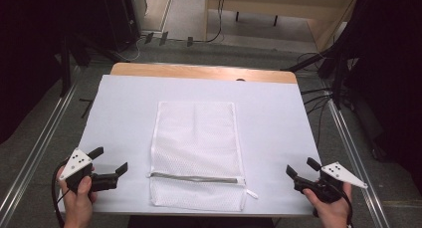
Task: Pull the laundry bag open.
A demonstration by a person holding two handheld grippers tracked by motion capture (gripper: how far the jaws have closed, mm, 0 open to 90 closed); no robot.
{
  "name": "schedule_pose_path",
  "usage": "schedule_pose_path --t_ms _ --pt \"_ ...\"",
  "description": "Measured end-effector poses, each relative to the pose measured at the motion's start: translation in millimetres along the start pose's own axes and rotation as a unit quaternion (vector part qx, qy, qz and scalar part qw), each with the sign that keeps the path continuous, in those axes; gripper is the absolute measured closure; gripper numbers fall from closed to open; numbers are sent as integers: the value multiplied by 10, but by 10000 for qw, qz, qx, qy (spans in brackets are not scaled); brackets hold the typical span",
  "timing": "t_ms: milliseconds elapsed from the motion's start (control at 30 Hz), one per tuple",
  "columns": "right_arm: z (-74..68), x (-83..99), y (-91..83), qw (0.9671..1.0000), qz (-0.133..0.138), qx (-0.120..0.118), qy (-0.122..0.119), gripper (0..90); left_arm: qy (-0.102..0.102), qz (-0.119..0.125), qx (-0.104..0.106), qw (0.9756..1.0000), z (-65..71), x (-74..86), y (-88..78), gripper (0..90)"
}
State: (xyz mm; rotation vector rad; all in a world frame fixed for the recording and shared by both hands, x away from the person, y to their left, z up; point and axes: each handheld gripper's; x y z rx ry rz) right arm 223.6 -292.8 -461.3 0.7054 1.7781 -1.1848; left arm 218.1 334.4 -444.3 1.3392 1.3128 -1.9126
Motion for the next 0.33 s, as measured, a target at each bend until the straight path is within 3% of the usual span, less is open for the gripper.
schedule_pose_path --t_ms 167,333 --pt "134 12 -61 9996 81 170 201 151 17 -52 31 10000 -16 15 10 0" --pt "150 18 -60 9996 76 215 141 151 23 -78 86 9999 -19 19 15 0"
Point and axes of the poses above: each handheld gripper's, and its own axes: y roughly forward along the jaws, x roughly out of its underside, z roughly to its right
